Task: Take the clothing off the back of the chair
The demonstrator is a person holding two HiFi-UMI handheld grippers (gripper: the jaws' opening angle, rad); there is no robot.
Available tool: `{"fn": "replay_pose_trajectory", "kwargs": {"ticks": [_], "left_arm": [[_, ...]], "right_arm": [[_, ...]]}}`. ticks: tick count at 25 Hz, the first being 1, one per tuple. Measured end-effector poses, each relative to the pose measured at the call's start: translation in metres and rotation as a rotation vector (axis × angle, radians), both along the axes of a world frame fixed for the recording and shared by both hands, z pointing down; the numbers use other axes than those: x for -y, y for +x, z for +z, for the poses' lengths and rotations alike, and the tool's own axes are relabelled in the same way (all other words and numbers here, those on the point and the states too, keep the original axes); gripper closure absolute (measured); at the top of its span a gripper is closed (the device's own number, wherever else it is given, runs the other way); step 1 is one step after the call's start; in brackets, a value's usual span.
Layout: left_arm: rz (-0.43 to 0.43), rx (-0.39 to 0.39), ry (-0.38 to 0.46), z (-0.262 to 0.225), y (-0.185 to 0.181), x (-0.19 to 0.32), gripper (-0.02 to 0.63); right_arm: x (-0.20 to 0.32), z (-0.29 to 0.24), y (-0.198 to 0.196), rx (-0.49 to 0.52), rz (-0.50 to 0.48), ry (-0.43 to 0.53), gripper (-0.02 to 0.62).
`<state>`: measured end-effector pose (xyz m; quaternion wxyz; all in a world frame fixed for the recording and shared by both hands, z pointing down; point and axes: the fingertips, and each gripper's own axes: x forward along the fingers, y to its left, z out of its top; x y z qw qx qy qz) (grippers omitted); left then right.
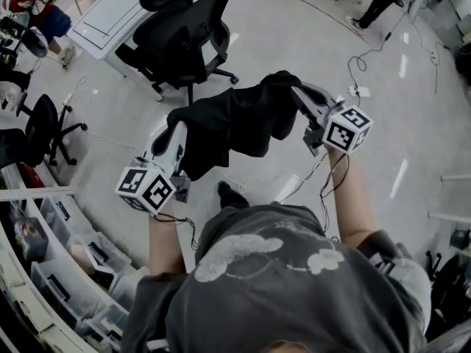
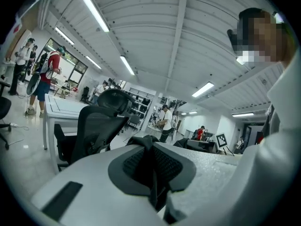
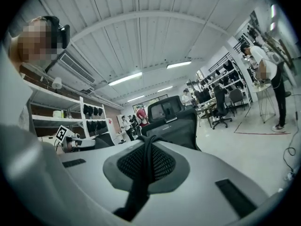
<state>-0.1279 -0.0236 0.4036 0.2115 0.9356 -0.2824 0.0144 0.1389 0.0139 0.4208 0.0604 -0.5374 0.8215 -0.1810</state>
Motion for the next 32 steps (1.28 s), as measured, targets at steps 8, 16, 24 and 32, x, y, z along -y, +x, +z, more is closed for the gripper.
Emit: {"fn": "replay_pose_trajectory", "kwargs": {"ticks": [8, 16, 24, 32], "left_arm": [[-0.042, 0.029, -0.07, 0.033, 0.018, -0.051, 0.597], [-0.047, 0.052, -0.084, 0.041, 0.033, -0.102, 0.597], [-0.05, 0.059, -0.065, 0.039, 0.043, -0.135, 0.597], [-0.058, 0.054, -0.043, 0.029, 0.052, -0.153, 0.596]], "right_arm": [[-0.058, 0.027, 0.013, -0.058, -0.003, -0.066, 0.6], [-0.111, 0.034, 0.027, -0.062, -0.015, -0.076, 0.6], [-0.146, 0.035, 0.035, -0.052, -0.025, -0.066, 0.6], [-0.17, 0.027, 0.041, -0.052, -0.031, -0.061, 0.6]]}}
